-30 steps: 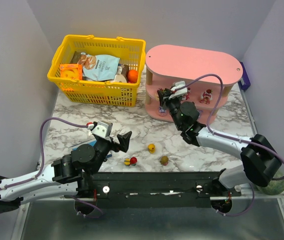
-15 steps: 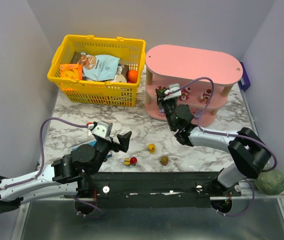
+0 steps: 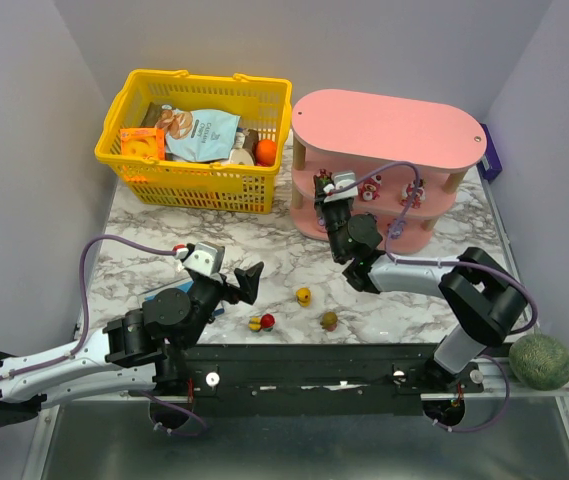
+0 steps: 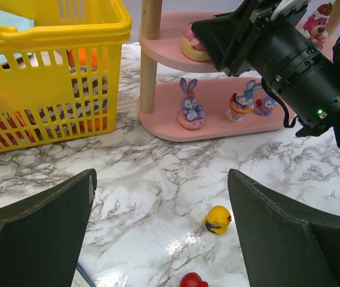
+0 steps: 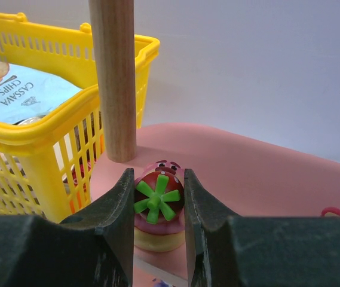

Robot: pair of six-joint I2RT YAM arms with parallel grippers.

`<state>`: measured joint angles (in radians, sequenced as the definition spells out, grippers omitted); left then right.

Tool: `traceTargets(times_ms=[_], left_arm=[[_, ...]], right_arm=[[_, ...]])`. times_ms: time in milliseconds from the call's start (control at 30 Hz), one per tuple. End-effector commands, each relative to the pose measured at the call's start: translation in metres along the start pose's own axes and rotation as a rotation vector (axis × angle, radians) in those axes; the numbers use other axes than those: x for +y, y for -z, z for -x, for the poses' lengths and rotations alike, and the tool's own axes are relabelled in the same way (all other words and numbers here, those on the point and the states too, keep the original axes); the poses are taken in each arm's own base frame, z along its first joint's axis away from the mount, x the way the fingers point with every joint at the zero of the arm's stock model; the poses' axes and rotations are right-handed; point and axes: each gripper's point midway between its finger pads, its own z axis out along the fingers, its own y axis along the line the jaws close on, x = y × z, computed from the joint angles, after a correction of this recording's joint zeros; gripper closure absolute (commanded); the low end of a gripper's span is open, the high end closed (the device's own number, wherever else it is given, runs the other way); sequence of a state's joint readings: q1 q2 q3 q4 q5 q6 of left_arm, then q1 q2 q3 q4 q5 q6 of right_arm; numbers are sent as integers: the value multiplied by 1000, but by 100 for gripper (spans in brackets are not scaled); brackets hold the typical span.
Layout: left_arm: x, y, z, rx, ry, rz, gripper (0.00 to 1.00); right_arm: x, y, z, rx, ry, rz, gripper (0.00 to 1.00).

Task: Place and organize the plastic toys onto the shelf

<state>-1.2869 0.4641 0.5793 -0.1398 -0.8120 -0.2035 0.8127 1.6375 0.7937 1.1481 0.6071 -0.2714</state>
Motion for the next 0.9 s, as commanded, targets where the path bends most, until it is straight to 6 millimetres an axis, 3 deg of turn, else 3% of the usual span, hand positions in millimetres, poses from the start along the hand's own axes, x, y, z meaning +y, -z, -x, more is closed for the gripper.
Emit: traceTargets(times_ms=[0, 433, 600, 800, 867], left_arm=[[5, -1, -5, 5, 2, 34, 1], [3, -1, -5, 9, 2, 21, 1], [1, 0, -4, 7, 7, 11, 1], [0, -1, -3, 6, 10, 8, 1], [0, -1, -3, 5, 11, 7, 1]], right_arm=[[-7, 2, -25, 62, 55, -59, 79], [-4, -3, -28, 81, 59, -60, 52], [-3, -3, -27, 84, 48, -59, 50], [-5, 0, -11, 56, 14, -42, 43], [-5, 2, 0, 37, -11, -25, 36]])
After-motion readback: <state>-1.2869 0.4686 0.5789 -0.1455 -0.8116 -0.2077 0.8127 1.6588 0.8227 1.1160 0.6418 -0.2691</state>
